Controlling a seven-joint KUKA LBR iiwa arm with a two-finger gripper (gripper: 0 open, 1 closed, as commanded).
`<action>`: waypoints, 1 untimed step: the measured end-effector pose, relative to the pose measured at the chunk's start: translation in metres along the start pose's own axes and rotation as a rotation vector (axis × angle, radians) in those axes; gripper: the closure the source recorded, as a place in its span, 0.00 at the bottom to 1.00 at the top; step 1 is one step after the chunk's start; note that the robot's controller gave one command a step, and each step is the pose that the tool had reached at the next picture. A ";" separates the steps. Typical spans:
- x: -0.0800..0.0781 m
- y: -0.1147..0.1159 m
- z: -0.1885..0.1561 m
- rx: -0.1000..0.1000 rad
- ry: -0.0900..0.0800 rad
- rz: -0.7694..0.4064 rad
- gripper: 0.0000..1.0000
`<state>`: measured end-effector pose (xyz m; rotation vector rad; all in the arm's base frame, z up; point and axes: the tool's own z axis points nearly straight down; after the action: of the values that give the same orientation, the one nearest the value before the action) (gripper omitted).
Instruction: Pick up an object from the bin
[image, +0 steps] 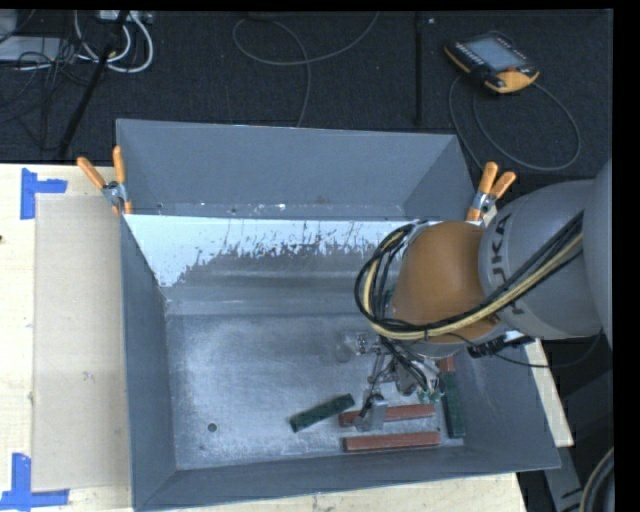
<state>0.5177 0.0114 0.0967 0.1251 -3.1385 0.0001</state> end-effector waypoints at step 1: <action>0.015 0.031 0.022 -0.001 0.001 0.172 0.00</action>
Offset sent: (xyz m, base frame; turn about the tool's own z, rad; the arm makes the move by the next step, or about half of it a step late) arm -0.0034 0.0467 -0.0267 -0.0621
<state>0.5008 0.0413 0.0745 -0.1455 -3.1366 -0.0006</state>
